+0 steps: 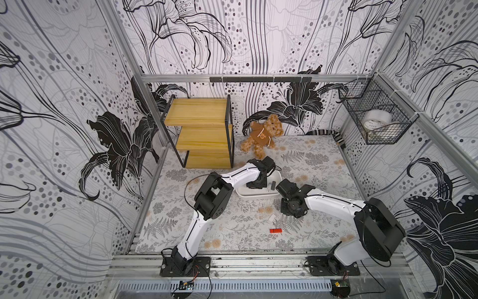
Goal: Put the usb flash drive into the storage box
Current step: Place the USB flash in the storage box.
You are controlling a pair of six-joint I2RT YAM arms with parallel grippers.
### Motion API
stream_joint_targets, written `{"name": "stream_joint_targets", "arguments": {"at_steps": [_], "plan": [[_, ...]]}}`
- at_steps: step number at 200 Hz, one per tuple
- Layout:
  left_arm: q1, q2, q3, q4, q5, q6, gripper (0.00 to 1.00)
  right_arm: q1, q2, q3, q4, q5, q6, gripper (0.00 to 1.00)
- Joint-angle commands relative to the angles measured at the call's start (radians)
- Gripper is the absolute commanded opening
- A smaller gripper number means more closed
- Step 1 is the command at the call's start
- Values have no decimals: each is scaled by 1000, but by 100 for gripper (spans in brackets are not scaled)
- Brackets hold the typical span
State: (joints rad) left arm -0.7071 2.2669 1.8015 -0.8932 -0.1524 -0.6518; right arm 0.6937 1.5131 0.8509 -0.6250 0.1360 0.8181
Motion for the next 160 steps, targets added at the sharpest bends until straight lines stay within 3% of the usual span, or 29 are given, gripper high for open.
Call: {"name": "stream_joint_targets", "arguments": {"at_steps": [1, 86, 135, 160], "plan": [[4, 41, 43, 8, 12, 20, 0, 1, -19, -9, -40, 25, -9, 0], [-9, 98, 155, -13, 46, 27, 1, 0, -45, 6, -70, 61, -6, 0], [-4, -24, 110, 19, 33, 20, 39, 0, -90, 104, -187, 143, -7, 0], [1, -75, 128, 27, 40, 17, 48, 0, -117, 167, -235, 177, -15, 0]]}}
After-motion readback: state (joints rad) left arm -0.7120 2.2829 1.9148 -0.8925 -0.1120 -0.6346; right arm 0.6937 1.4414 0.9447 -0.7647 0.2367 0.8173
